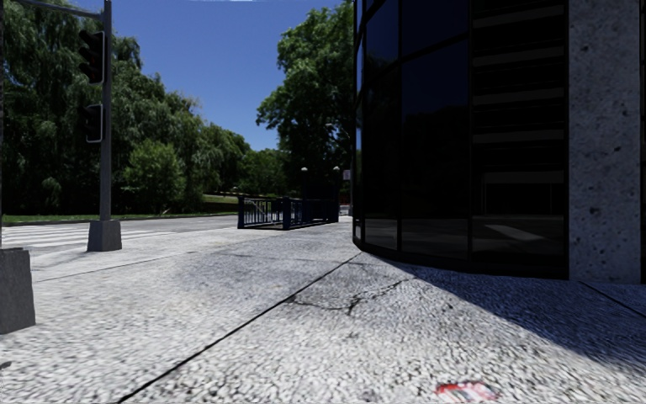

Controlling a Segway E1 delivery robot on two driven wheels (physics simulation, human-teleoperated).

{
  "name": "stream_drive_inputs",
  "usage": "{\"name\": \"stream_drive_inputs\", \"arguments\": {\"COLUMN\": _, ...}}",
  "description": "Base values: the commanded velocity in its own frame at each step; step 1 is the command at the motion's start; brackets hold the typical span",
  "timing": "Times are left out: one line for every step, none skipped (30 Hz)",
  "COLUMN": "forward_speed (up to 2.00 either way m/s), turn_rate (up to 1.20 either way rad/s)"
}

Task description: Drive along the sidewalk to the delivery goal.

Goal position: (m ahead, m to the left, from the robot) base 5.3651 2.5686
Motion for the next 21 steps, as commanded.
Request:
{"name": "stream_drive_inputs", "arguments": {"forward_speed": 0.73, "turn_rate": 0.41}}
{"name": "stream_drive_inputs", "arguments": {"forward_speed": 0.73, "turn_rate": 0.41}}
{"name": "stream_drive_inputs", "arguments": {"forward_speed": 0.73, "turn_rate": 0.41}}
{"name": "stream_drive_inputs", "arguments": {"forward_speed": 0.73, "turn_rate": 0.41}}
{"name": "stream_drive_inputs", "arguments": {"forward_speed": 0.73, "turn_rate": 0.41}}
{"name": "stream_drive_inputs", "arguments": {"forward_speed": 0.73, "turn_rate": 0.41}}
{"name": "stream_drive_inputs", "arguments": {"forward_speed": 0.73, "turn_rate": 0.41}}
{"name": "stream_drive_inputs", "arguments": {"forward_speed": 0.73, "turn_rate": 0.41}}
{"name": "stream_drive_inputs", "arguments": {"forward_speed": 0.73, "turn_rate": 0.41}}
{"name": "stream_drive_inputs", "arguments": {"forward_speed": 0.73, "turn_rate": 0.41}}
{"name": "stream_drive_inputs", "arguments": {"forward_speed": 0.73, "turn_rate": 0.41}}
{"name": "stream_drive_inputs", "arguments": {"forward_speed": 0.73, "turn_rate": 0.41}}
{"name": "stream_drive_inputs", "arguments": {"forward_speed": 0.73, "turn_rate": 0.41}}
{"name": "stream_drive_inputs", "arguments": {"forward_speed": 0.73, "turn_rate": 0.41}}
{"name": "stream_drive_inputs", "arguments": {"forward_speed": 0.73, "turn_rate": 0.41}}
{"name": "stream_drive_inputs", "arguments": {"forward_speed": 0.73, "turn_rate": 0.41}}
{"name": "stream_drive_inputs", "arguments": {"forward_speed": 0.74, "turn_rate": 0.41}}
{"name": "stream_drive_inputs", "arguments": {"forward_speed": 0.74, "turn_rate": 0.41}}
{"name": "stream_drive_inputs", "arguments": {"forward_speed": 0.74, "turn_rate": 0.41}}
{"name": "stream_drive_inputs", "arguments": {"forward_speed": 0.74, "turn_rate": 0.41}}
{"name": "stream_drive_inputs", "arguments": {"forward_speed": 0.74, "turn_rate": 0.41}}
